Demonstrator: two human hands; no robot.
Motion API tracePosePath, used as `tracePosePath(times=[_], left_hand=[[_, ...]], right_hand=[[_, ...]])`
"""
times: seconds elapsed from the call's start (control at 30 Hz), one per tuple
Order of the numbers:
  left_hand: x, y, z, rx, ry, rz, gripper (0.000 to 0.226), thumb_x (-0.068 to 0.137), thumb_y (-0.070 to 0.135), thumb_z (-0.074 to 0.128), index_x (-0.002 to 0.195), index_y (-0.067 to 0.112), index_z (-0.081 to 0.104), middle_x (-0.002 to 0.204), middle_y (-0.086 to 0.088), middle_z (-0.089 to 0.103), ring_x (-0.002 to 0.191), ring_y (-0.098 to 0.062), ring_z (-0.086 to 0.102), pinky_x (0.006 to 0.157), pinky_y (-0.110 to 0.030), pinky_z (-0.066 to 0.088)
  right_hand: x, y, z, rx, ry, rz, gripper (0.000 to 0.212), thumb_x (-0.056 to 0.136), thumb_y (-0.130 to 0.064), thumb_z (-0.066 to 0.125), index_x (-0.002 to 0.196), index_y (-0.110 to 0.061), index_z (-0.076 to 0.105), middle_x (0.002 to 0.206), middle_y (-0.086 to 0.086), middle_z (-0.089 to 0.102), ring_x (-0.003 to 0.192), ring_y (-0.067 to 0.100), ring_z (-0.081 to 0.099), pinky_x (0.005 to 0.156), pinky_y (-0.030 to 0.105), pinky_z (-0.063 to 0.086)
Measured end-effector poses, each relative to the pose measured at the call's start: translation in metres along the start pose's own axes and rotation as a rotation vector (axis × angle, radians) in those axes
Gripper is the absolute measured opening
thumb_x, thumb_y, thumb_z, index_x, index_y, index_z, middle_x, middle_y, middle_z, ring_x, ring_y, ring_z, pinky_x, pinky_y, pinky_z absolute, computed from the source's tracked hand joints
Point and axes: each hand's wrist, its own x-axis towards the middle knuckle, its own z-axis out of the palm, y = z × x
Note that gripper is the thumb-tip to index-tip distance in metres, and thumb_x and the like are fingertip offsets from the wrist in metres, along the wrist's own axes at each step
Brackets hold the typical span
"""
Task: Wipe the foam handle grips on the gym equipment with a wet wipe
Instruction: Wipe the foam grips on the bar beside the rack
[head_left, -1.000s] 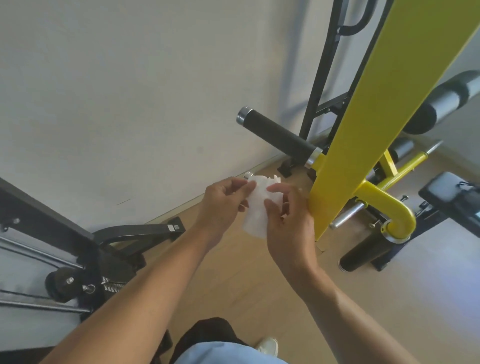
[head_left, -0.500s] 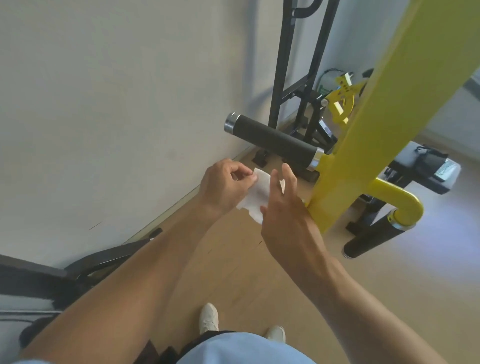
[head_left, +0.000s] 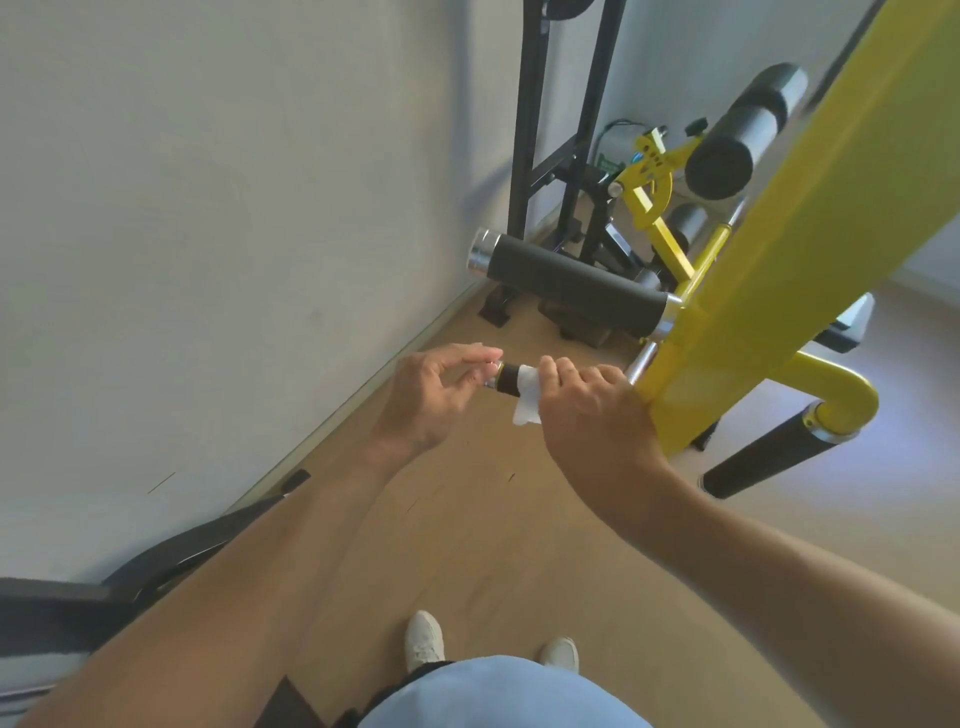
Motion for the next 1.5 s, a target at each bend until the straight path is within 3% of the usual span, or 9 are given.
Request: tracePosePath(times=[0.1,0.2,0.3,0.47,0.63,0.87,1.07,1.3,1.5], left_hand=[[0.001,0.001,0.003,-0.026,-0.015,-0.002,0.023,0.092,0.026,0.069,0.114,0.021,0.075,0.106,0.019,0.067,0.097,0.033,0.051,0.088,0.002,0.040],[0.001,0.003,0.006,-0.058,-0.037,0.006,0.027,0.093,0.031,0.067,0.117,0.022,0.074,0.111,0.022,0.064,0.101,0.026,0.055,0.089,0.000,0.043],[0.000,0.005,0.006,-0.069,-0.049,-0.002,0.028,0.093,0.032,0.067,0.118,0.021,0.073,0.113,0.022,0.062,0.109,0.017,0.052,0.088,0.001,0.043],[0.001,0.008,0.005,-0.089,-0.051,-0.055,0.027,0.091,0.036,0.069,0.115,0.024,0.075,0.118,0.012,0.070,0.113,0.006,0.058,0.088,0.001,0.042],[0.004,0.014,0.006,-0.131,-0.025,-0.140,0.025,0.090,0.031,0.071,0.113,0.025,0.076,0.126,-0.001,0.070,0.118,0.001,0.058,0.088,0.003,0.039],[0.006,0.020,0.009,-0.138,0.004,-0.137,0.026,0.092,0.028,0.069,0.115,0.020,0.075,0.123,-0.001,0.071,0.122,-0.008,0.060,0.076,0.003,0.046],[0.002,0.019,0.010,-0.192,0.007,-0.179,0.023,0.092,0.026,0.069,0.115,0.023,0.075,0.124,-0.001,0.071,0.122,-0.002,0.056,0.085,0.004,0.041],[-0.002,0.020,0.012,-0.199,-0.009,-0.170,0.025,0.092,0.024,0.069,0.117,0.018,0.074,0.123,-0.003,0.071,0.125,-0.010,0.058,0.073,0.005,0.043],[-0.002,0.022,0.014,-0.258,-0.004,-0.205,0.024,0.092,0.026,0.070,0.114,0.020,0.075,0.119,-0.002,0.073,0.126,-0.003,0.056,0.085,0.004,0.039]], right_hand=[[0.002,0.003,0.002,0.003,0.019,-0.027,0.030,0.082,-0.005,0.060,0.109,0.005,0.068,0.082,0.016,0.072,0.065,0.033,0.068,0.059,0.036,0.052],[0.009,-0.008,0.002,0.264,-0.068,-0.070,0.047,0.084,-0.004,0.071,0.127,0.007,0.058,0.112,0.022,0.070,0.096,0.039,0.070,0.083,0.045,0.057],[0.017,-0.008,-0.010,0.431,-0.250,-0.028,0.056,0.092,-0.036,0.066,0.138,-0.011,0.047,0.133,0.005,0.061,0.121,0.026,0.059,0.098,0.035,0.044],[0.039,-0.003,-0.015,0.283,-0.355,0.002,0.028,0.102,-0.032,0.052,0.117,-0.010,0.058,0.104,0.005,0.069,0.092,0.023,0.068,0.068,0.029,0.041],[0.003,0.010,-0.017,-0.104,0.021,0.071,0.017,0.063,-0.012,0.072,0.052,-0.008,0.060,0.042,0.006,0.052,0.033,0.021,0.052,0.044,0.022,0.033],[0.024,-0.002,0.002,0.274,0.009,-0.051,0.018,0.086,-0.022,0.077,0.091,-0.007,0.067,0.081,0.008,0.075,0.070,0.027,0.074,0.068,0.036,0.057],[-0.004,0.020,-0.014,-0.275,-0.123,-0.080,0.020,0.091,-0.021,0.052,0.074,-0.013,0.056,0.060,0.001,0.056,0.050,0.018,0.053,0.061,0.028,0.042],[0.025,-0.002,-0.004,0.223,0.022,-0.047,0.024,0.088,-0.035,0.073,0.083,-0.011,0.068,0.070,0.001,0.072,0.056,0.024,0.067,0.064,0.033,0.050],[0.000,0.013,-0.026,-0.236,-0.081,-0.073,0.023,0.087,-0.019,0.058,0.065,-0.015,0.056,0.050,0.000,0.041,0.041,0.017,0.042,0.055,0.028,0.038]])
